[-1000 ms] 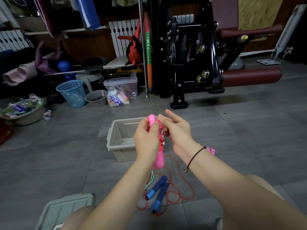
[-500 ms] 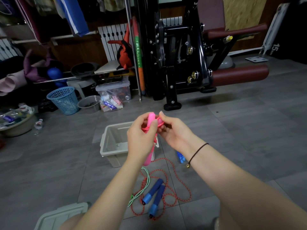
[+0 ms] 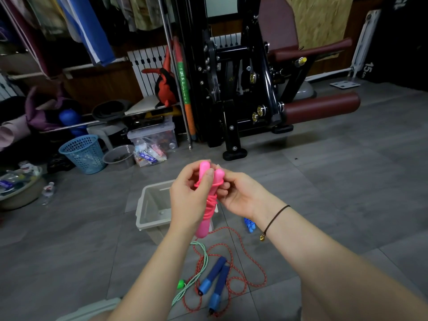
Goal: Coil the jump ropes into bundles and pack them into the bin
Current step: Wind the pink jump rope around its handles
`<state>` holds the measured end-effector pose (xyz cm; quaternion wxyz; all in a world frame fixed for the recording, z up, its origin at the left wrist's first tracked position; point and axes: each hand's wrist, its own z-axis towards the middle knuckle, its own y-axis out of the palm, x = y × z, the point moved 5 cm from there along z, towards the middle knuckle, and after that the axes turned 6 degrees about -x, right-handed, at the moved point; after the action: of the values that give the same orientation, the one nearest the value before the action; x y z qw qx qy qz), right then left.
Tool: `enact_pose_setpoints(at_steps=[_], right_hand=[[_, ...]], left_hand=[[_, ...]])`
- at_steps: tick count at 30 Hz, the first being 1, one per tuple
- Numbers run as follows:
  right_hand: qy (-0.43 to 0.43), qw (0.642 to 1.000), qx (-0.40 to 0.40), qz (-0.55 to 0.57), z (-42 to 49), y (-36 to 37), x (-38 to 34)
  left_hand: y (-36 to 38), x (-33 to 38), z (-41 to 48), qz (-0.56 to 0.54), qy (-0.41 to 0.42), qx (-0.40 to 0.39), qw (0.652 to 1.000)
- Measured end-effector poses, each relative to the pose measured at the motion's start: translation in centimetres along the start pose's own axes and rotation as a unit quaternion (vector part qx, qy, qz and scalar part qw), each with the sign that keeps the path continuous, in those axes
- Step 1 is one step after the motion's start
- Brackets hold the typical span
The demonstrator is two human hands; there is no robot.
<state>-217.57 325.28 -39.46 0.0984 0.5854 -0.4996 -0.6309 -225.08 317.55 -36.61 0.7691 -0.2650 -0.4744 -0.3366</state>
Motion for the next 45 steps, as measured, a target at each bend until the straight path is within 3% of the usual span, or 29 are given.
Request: enact_pose_setpoints(at_steps=[5,8,13,18,20,22,24,26,28,35,45], right_hand=[[-0.068,0.980,0.064,-0.174,0.5,0.0,0.1],[-0.055,0.978,0.073,-0.187,0.4,0.2,0.3],[-0.015,0.965,0.099,-0.243,1.2,0.1,1.9],[0.130,0.960,0.079,-0.233,0.5,-0.4,4.8],[0.128,0.959,0.096,-0.232,0.4,-0.6,4.6],[0.111,0.959,0.129,-0.227,1.0,-1.1,4.1],[0.083,0.953,0.166,-0.239,1.3,-1.8,3.1],[0.047,0.938,0.198,-0.282,1.8,-2.6,1.8],[0.013,0.916,0.225,-0.332,2.3,-3.2,0.8],[-0.026,0.902,0.222,-0.369,1.6,-3.6,-1.0],[-0.133,0.807,0.245,-0.521,-0.7,-2.1,-2.7]], left_hand=[[-0.2,-0.2,0.3,-0.063,-0.057,0.053,0.995],[-0.5,-1.4,0.3,-0.112,-0.113,0.086,0.983],[-0.2,-1.4,0.6,-0.211,-0.155,0.101,0.960],[-2.0,-0.4,1.6,-0.269,-0.121,0.157,0.942],[-2.4,-0.5,1.9,-0.290,-0.144,0.129,0.937],[-2.7,-0.6,2.3,-0.234,-0.153,0.057,0.958],[-3.5,-0.4,2.7,-0.052,-0.123,-0.009,0.991],[-4.5,-0.1,2.7,0.135,-0.071,-0.031,0.988],[-5.1,0.3,2.3,0.245,-0.040,-0.025,0.968],[-6.0,-0.4,1.5,0.303,-0.026,-0.048,0.952],[-4.2,0.1,-0.4,0.331,-0.008,-0.005,0.944]])
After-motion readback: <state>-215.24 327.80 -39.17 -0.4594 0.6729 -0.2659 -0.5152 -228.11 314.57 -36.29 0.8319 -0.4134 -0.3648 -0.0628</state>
